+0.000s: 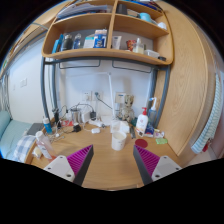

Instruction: Pour water

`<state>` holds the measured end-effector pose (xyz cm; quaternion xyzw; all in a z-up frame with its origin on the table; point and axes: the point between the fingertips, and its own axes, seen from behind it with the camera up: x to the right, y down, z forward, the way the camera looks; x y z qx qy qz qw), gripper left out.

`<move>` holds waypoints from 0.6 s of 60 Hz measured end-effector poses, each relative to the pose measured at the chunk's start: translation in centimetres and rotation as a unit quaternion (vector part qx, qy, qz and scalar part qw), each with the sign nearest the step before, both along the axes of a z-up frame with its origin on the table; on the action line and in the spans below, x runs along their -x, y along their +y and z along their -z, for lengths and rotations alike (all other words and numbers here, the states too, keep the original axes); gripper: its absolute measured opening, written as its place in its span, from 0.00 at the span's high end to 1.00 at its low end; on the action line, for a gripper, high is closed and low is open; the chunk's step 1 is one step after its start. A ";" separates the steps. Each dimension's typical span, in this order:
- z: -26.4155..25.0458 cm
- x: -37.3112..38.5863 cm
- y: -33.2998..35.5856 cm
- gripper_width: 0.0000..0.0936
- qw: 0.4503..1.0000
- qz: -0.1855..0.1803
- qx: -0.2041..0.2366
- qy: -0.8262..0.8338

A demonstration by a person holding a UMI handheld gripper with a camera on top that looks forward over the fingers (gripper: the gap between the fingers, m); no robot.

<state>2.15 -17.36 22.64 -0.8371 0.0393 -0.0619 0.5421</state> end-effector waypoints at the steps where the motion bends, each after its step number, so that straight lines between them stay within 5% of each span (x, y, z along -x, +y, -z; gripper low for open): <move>1: 0.6 0.7 -0.2 0.10 1.000 -0.001 0.000 -0.001; 20: 13.9 15.9 -0.6 0.10 0.996 -0.077 0.001 0.053; 36: 16.7 27.1 2.7 0.09 0.985 -0.157 -0.010 0.068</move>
